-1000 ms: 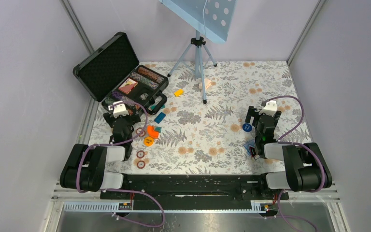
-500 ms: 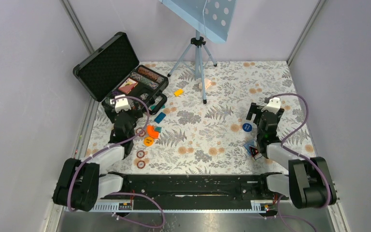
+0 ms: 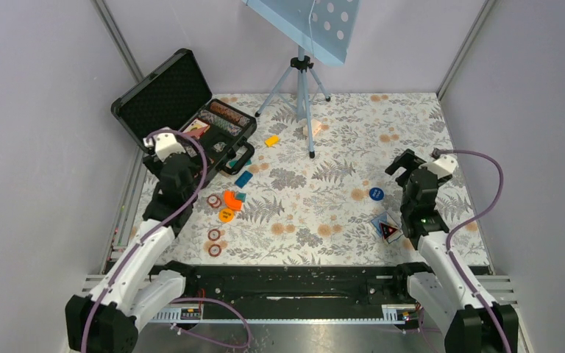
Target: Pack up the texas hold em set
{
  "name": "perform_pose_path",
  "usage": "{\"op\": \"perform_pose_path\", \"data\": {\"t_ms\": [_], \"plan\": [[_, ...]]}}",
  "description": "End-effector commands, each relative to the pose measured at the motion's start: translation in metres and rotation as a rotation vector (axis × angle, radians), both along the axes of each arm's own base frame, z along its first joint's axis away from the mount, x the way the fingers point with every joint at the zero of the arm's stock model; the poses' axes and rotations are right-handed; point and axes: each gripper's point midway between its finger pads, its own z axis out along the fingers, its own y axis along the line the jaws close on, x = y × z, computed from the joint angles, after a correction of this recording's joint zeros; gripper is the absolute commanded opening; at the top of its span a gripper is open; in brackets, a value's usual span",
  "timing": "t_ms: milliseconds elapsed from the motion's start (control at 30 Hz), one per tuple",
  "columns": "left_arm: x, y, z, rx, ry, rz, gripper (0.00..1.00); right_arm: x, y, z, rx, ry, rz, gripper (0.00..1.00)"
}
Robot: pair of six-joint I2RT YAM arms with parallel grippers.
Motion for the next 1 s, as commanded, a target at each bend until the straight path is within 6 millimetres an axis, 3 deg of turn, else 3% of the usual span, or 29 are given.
{"op": "perform_pose_path", "data": {"t_ms": [0, 233, 367, 533, 967], "plan": [[-0.021, 0.006, 0.032, -0.143, -0.009, 0.079, 0.99, -0.010, -0.004, 0.015, 0.121, -0.024, -0.085, 0.98], [-0.028, -0.006, 0.057, -0.163, 0.102, -0.006, 0.99, -0.022, 0.008, 0.015, 0.139, 0.069, -0.012, 0.98], [-0.035, -0.010, 0.058, -0.226, 0.117, -0.054, 0.99, -0.027, 0.019, 0.018, 0.167, 0.037, 0.047, 0.98], [-0.049, -0.022, 0.046, -0.266, 0.142, -0.133, 0.99, -0.032, 0.033, 0.022, 0.146, 0.063, 0.154, 0.99], [-0.074, -0.017, 0.007, -0.246, 0.287, -0.114, 0.99, -0.047, 0.053, 0.001, 0.209, 0.297, 0.231, 0.97]]}}
